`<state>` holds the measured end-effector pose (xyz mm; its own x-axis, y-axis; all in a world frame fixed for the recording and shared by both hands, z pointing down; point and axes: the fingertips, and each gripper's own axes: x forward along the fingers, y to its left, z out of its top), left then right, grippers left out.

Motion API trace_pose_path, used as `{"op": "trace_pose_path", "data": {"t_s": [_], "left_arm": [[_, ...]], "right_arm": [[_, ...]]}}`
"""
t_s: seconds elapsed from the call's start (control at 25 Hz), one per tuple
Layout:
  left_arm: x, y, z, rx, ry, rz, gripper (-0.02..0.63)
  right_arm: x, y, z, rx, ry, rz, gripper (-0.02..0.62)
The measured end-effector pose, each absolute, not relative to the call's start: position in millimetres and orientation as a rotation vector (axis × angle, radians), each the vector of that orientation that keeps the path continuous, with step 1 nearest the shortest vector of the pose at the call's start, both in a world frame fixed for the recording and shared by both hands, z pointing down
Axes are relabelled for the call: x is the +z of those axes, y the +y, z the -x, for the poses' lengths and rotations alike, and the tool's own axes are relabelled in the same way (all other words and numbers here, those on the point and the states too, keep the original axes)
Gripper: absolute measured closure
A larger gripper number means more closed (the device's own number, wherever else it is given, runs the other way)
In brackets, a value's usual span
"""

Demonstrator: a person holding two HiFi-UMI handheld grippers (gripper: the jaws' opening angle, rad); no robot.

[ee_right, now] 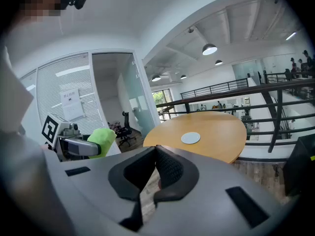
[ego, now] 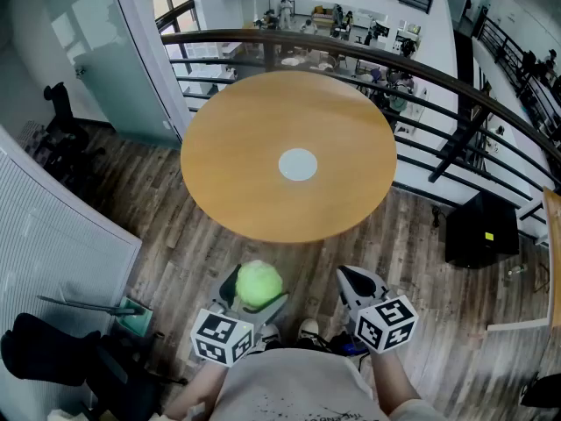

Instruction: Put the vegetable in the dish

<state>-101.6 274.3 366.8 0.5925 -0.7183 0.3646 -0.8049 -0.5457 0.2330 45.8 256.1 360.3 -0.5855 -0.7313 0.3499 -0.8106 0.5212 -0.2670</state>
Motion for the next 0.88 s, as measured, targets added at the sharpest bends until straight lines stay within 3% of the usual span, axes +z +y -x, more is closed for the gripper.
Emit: {"op": "trace_pose_path", "data": {"t_s": [0.88], "left_arm": [[361, 274, 117, 0.304, -1.205, -2.463, 0.118]], "right_arm": [[353, 254, -41, 0.575, -2.543, -1.386, 0.570]]}}
